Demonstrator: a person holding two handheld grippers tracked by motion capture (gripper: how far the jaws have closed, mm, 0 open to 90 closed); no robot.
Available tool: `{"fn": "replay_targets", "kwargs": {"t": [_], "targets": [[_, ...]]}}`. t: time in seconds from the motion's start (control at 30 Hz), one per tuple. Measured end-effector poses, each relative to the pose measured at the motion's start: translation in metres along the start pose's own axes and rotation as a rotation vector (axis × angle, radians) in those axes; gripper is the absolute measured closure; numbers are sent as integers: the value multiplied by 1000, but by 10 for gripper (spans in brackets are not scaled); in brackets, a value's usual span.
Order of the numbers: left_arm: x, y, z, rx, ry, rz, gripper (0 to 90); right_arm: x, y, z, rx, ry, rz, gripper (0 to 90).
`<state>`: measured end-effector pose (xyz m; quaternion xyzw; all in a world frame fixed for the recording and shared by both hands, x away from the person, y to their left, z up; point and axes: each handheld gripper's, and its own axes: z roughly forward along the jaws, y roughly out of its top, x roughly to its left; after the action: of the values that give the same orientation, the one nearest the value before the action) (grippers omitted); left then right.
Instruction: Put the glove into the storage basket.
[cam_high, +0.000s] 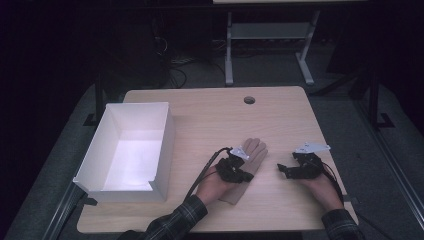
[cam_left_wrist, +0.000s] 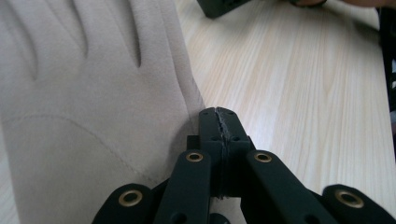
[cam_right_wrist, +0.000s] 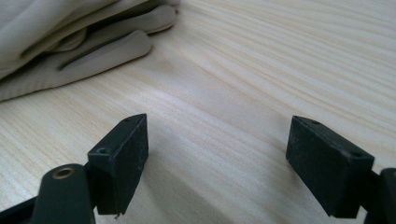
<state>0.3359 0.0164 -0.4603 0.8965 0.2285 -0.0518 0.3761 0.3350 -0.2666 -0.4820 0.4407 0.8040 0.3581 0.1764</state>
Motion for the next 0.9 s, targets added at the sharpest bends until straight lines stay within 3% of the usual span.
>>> {"fn": "replay_targets", "kwargs": {"t": [0.23, 0.67, 0.83, 0.9], "targets": [[-1, -9, -15, 43, 27, 42, 893, 1, 0, 0, 3, 4, 2, 201], [6, -35, -54, 56, 32, 34, 876, 1, 0, 0, 7, 1, 4, 184], [4, -27, -63, 25, 60, 63, 760, 2, 0, 0, 9, 0, 7, 182], [5, -24, -66, 8, 78, 65, 665, 1, 0, 1, 3, -1, -5, 181]]}}
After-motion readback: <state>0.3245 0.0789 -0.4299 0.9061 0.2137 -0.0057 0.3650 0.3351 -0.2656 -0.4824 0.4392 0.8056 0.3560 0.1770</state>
